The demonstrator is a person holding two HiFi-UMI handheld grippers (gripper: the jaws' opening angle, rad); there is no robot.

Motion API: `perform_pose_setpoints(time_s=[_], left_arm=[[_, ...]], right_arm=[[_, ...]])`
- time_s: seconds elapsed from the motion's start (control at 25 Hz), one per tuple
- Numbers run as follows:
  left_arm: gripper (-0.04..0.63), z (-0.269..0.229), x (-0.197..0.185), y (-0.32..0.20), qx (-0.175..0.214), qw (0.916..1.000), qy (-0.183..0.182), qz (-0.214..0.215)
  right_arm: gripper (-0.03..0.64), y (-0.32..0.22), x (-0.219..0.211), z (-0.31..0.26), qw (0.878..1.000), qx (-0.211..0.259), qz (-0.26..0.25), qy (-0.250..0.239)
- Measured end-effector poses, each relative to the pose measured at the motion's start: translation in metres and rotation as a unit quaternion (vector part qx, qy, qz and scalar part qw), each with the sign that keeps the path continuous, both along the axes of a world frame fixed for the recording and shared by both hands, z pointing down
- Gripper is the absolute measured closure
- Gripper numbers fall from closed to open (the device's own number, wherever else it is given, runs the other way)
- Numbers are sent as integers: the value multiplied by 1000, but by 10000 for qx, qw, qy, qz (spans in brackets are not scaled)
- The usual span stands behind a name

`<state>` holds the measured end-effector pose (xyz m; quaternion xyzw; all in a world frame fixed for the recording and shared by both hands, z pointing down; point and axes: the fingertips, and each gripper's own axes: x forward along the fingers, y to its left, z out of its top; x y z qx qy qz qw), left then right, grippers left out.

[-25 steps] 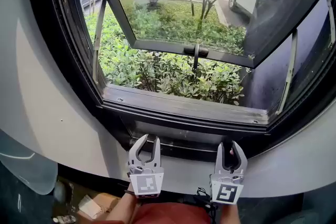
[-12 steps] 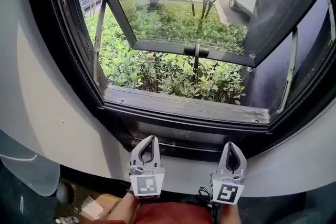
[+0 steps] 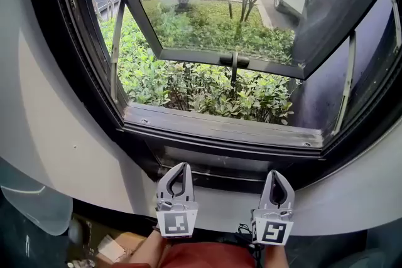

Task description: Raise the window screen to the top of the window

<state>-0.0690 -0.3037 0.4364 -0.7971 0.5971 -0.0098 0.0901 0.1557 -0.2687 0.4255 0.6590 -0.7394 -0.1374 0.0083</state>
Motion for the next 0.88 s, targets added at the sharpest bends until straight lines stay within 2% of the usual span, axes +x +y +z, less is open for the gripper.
perform_pose_setpoints(time_s=[0.12,0.36,0.88], left_arm=[[591,0,0,0,-12,9999,138,-5],[591,-1,0,1,-1,9998,175,6],[591,-2,2,1,17,9996,273,17]], right_arm=[[607,0,0,0,10000,25,12,80],[607,2,2,-3,10000,28,-11,-16],[607,3,5,-2,9999,65,40,90]])
